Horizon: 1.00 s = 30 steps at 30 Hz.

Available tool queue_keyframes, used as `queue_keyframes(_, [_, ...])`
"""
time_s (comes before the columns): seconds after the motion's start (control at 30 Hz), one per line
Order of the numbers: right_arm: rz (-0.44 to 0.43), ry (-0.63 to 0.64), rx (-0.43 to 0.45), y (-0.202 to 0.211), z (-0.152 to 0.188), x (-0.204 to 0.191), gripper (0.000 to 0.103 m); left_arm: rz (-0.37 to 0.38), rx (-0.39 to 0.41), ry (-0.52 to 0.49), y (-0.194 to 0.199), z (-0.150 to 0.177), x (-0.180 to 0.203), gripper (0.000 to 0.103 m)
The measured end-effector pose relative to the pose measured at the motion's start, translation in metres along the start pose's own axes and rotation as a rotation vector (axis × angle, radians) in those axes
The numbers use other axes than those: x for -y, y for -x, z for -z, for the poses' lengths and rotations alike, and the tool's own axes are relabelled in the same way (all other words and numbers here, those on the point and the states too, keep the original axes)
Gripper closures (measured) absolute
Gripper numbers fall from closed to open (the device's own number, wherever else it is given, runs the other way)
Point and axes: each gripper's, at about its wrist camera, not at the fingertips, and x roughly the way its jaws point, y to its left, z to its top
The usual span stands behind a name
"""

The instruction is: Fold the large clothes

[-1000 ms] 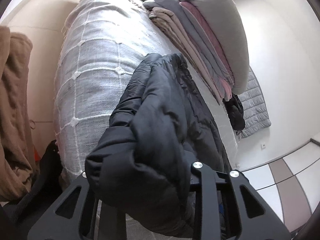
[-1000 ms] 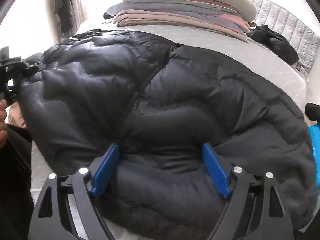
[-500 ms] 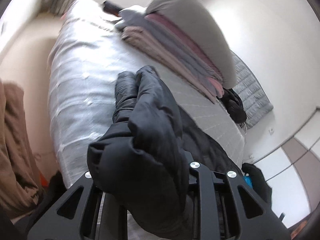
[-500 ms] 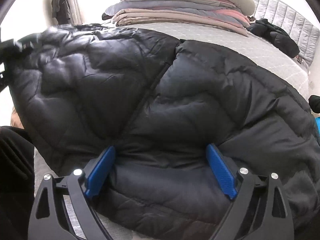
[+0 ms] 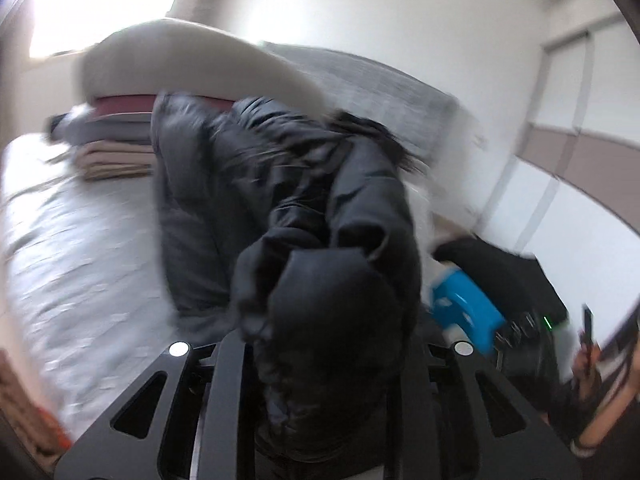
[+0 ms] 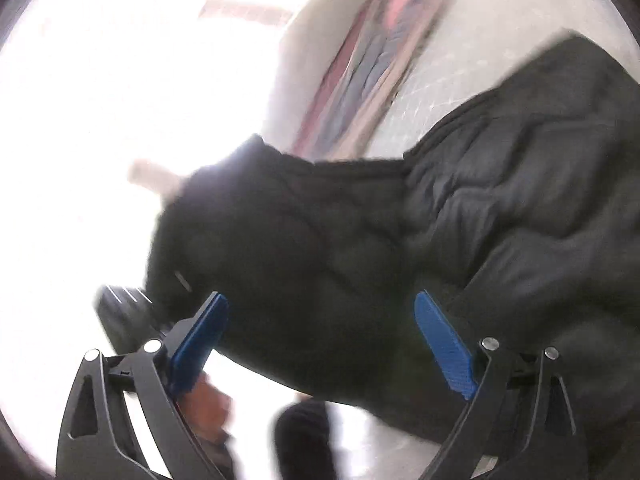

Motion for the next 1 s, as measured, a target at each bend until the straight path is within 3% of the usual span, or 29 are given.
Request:
queue_keyframes(0.07, [-0.08,-0.084,0.047,0.03,-0.019,0.014,0.009,0.054,-0.05,-0.064,-0.029,0.006,0.041,0.083])
queue_keyframes(0.2, [-0.087,-0.181,0.051,0.067,-0.043,0.048,0.008,0.123,-0.216,-0.189,-0.105,0.045,0.112,0.083])
queue_keyframes(0.27, [-0.07,-0.228,0.036,0.075,-0.05,0.068,0.008,0.123,-0.301,-0.227,-0.135,0.066,0.128,0.081])
queue_keyframes(0.33, [-0.044,-0.276,0.017,0.081,-0.052,0.088,0.008,0.091,-0.344,-0.305,-0.154,0.092,0.147,0.07])
queue_keyframes(0.47, [-0.051,-0.31,-0.011,0.085,-0.057,0.106,0.008,0.055,-0.366,-0.503,-0.148,0.118,0.181,0.026])
queue_keyframes(0.53, [-0.048,-0.301,-0.021,0.086,-0.061,0.107,0.008,0.0,-0.367,-0.666,-0.138,0.131,0.201,0.024])
queue_keyframes(0.6, [-0.031,-0.286,-0.039,0.084,-0.067,0.106,0.008,-0.011,-0.361,-0.734,-0.127,0.137,0.206,0.024])
queue_keyframes(0.7, [0.056,-0.2,-0.028,0.084,-0.078,0.091,0.008,0.046,-0.364,-0.688,-0.097,0.131,0.198,0.024])
queue_keyframes(0.8, [0.195,-0.046,0.071,0.102,-0.093,0.061,0.008,0.153,-0.364,-0.531,-0.068,0.105,0.17,0.024])
queue_keyframes(0.87, [0.24,0.032,0.111,0.109,-0.099,0.046,0.008,0.186,-0.366,-0.435,-0.053,0.096,0.147,0.023])
queue_keyframes(1.0, [0.257,0.126,0.038,0.083,-0.121,0.024,0.008,0.183,-0.341,-0.304,-0.033,0.087,0.111,0.023])
